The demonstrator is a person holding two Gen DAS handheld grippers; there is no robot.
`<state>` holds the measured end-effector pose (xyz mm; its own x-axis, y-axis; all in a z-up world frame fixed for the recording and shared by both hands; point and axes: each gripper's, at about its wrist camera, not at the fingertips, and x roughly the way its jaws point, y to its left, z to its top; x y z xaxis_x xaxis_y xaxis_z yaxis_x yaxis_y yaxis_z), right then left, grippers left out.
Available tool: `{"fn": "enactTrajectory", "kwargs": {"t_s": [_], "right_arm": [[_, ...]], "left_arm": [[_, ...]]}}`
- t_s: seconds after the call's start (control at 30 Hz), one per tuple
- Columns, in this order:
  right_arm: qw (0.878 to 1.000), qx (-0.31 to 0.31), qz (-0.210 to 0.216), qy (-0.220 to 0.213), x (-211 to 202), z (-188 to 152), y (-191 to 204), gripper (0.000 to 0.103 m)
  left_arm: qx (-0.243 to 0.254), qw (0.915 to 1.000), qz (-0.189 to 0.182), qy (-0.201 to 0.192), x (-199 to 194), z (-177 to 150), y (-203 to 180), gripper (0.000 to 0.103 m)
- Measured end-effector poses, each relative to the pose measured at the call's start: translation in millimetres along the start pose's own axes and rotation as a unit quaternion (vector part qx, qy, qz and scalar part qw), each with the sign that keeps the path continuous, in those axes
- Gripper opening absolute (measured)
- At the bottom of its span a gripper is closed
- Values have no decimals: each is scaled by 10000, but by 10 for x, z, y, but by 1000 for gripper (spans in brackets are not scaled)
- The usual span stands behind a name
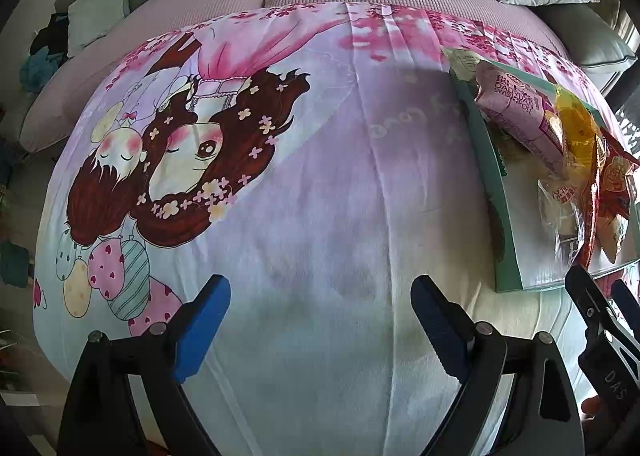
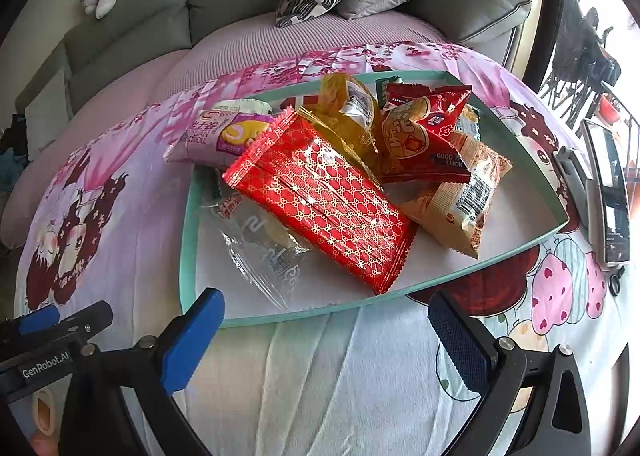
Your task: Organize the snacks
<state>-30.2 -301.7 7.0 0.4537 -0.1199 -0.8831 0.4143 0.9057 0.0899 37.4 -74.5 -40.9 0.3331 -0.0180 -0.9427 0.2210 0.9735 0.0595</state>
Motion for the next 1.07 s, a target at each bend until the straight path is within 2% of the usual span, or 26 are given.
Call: {"fn": "enactTrajectory", "kwargs": {"t_s": [0.87, 1.0, 1.07], "right_arm": [[10000, -2, -2, 17, 12, -2, 2, 103], [10000, -5, 2, 15, 13, -3, 3, 103], [10000, -3, -1, 16, 11, -2, 2, 103]], "left_arm": [[17, 10000, -1, 3, -4, 6, 7, 92], [8, 9998, 10, -216, -71, 6, 17, 92], [4, 9998, -30, -199, -67, 4, 29, 92]]}}
